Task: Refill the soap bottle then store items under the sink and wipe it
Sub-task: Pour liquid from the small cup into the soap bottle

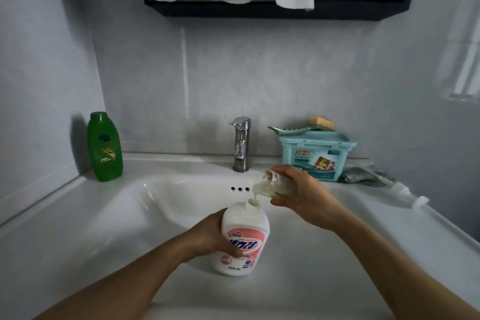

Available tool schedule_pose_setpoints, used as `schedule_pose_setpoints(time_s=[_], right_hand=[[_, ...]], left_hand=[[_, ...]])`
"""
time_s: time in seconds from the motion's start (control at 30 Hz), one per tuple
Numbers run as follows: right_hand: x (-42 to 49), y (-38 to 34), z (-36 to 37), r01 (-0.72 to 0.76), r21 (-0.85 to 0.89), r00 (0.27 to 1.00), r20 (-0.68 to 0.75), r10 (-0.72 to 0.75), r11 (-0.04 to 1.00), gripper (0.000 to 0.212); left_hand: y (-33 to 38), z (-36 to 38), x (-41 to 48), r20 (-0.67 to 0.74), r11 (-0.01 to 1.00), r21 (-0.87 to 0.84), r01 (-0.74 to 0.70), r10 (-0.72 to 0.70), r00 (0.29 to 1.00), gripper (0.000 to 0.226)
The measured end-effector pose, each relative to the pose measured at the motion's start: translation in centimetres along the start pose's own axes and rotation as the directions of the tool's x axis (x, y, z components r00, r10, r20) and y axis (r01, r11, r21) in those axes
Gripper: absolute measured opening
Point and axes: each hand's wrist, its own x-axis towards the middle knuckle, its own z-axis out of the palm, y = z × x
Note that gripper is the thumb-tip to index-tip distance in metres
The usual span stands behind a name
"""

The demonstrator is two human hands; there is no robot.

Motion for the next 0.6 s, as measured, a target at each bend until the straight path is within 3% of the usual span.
schedule_pose_setpoints(time_s=[0.6], right_hand=[[-0.06, -0.03, 0.04, 0.002, -0.011, 1.000, -0.001, -0.002, 1.000, 0.053]], left_hand=[[-0.26, -0.02, 0.11, 0.006, 0.999, -0.033, -0.008, 0.008, 1.000, 0.069]])
